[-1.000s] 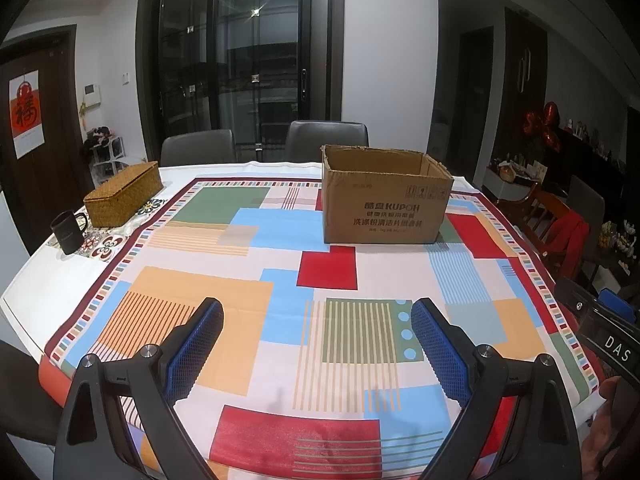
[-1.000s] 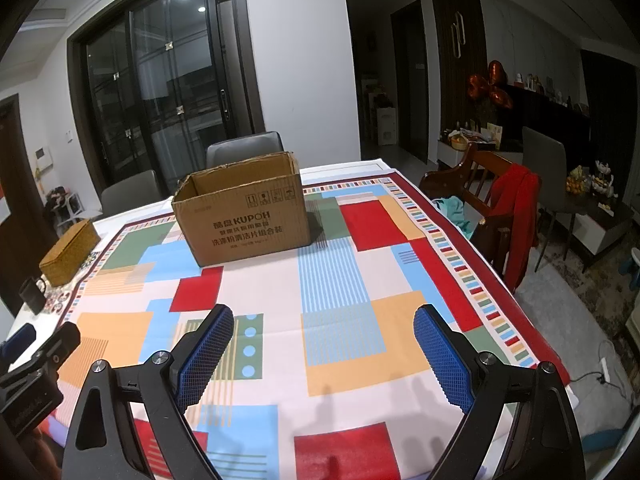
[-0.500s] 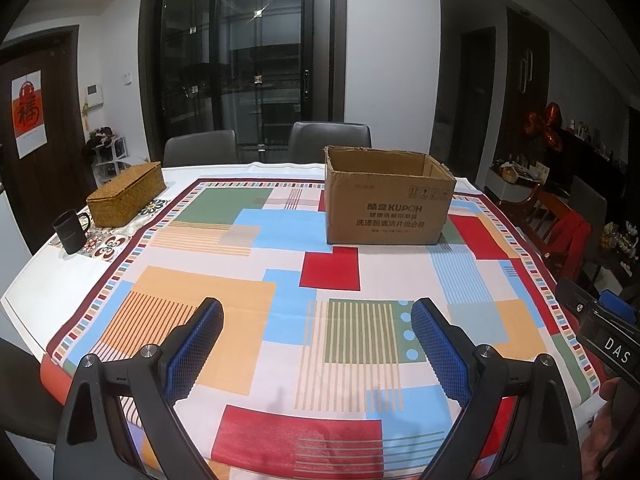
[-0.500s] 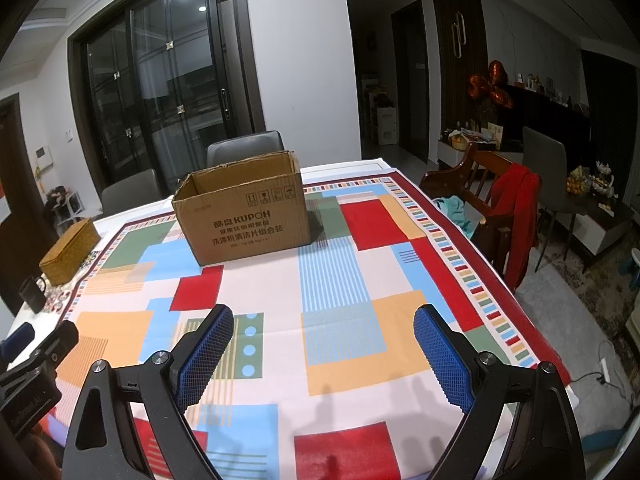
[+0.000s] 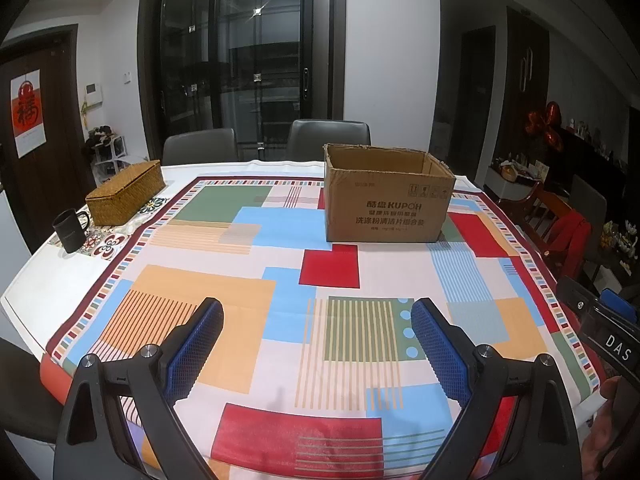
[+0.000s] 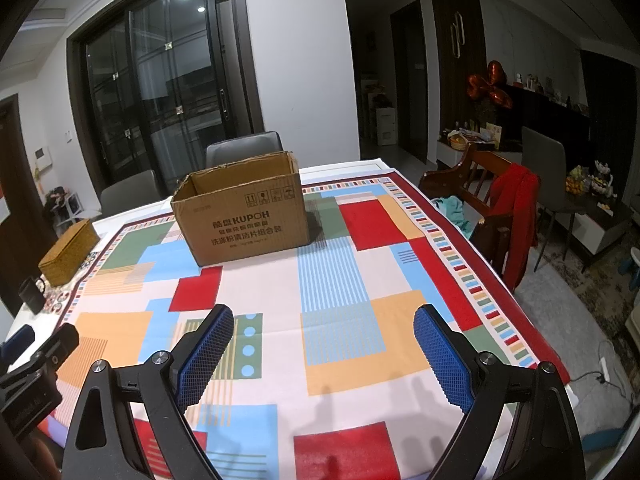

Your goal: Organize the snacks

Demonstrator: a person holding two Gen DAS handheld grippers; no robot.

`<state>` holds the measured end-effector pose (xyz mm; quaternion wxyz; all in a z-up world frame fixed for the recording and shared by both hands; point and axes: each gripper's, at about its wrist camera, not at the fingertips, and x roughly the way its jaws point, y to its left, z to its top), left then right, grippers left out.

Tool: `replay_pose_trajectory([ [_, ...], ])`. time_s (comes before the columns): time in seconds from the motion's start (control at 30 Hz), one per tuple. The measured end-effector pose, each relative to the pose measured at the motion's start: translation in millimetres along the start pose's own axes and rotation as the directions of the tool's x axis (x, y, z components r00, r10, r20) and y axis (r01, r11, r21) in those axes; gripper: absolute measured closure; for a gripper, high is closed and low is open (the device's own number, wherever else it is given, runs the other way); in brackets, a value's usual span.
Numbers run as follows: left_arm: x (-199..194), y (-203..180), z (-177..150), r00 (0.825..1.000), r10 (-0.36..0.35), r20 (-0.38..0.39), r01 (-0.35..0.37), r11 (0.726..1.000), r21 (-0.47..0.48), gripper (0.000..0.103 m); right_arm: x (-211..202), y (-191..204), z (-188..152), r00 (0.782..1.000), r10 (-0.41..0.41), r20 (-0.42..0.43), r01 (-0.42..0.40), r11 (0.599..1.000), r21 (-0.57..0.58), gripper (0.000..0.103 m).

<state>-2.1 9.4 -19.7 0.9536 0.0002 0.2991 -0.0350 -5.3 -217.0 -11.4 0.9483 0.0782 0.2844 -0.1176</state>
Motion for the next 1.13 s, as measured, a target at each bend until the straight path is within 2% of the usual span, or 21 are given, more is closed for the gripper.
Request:
replay_pose_trajectory([
  [1.13, 2.5, 0.4, -5.8, 1.000, -0.004, -0.008, 0.004, 1.000, -0.001, 0.007, 3.0, 1.0, -6.9, 1.000, -0.006, -0.008, 0.006, 1.000, 0.001, 0.010],
])
